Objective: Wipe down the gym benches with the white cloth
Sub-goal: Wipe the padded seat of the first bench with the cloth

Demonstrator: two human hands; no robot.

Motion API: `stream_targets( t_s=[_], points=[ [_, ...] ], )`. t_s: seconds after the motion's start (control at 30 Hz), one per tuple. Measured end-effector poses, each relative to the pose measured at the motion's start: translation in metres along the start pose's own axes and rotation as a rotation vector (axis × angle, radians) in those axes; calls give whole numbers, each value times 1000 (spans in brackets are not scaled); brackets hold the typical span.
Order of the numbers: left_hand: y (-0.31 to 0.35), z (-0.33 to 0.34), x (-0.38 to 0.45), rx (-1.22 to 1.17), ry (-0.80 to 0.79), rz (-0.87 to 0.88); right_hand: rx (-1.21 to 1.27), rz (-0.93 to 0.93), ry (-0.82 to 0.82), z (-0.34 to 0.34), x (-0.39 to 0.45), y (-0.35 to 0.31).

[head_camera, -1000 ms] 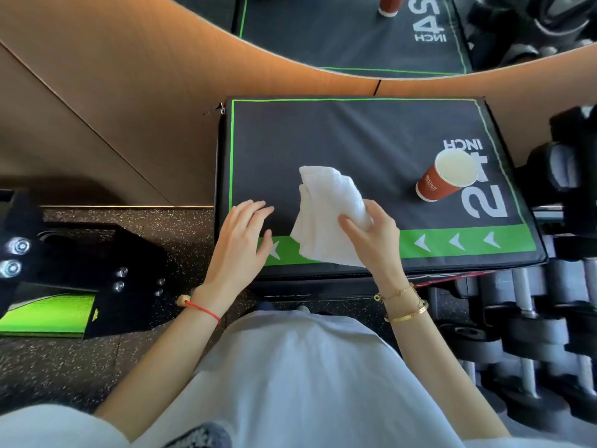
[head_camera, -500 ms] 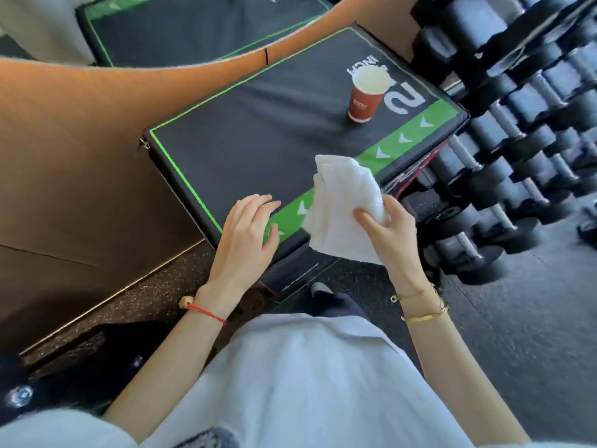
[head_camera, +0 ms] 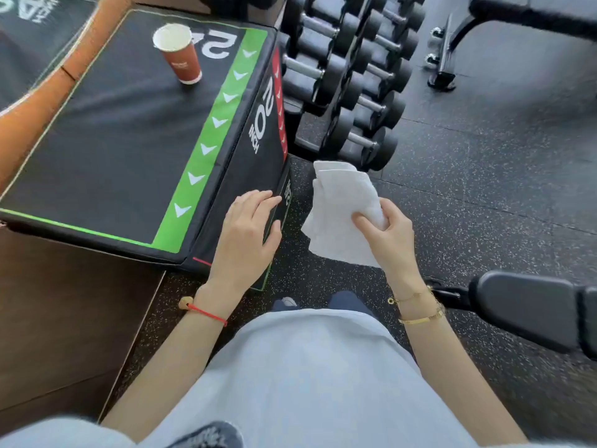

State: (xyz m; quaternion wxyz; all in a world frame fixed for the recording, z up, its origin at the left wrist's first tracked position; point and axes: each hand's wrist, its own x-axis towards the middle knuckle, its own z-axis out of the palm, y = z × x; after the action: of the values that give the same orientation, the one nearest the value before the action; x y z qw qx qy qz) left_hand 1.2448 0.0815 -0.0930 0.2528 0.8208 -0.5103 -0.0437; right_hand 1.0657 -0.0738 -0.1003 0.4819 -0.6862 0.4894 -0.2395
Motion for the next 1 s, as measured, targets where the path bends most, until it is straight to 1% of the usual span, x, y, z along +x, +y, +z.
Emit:
stream_targets(
  t_s=[0.27,0.37,0.47,0.7,0.83,1.0],
  points=[
    [103,57,-6,-63,-130,245,73,110,268,-113,-59,72],
    [150,86,-16,-83,-167,293,98,141,342,-167,-83,101],
    [202,118,-31,-107,-192,298,94,174,396,-225,-105,132],
    [313,183,-61,-176,-237,261,46,234,443,-343,-134,195],
    [349,210,-64,-184,-284,230,38,263,477,-385,-135,220],
    [374,238,-54,-182,-335,190,78,296,503,-417,-130,243]
  ],
)
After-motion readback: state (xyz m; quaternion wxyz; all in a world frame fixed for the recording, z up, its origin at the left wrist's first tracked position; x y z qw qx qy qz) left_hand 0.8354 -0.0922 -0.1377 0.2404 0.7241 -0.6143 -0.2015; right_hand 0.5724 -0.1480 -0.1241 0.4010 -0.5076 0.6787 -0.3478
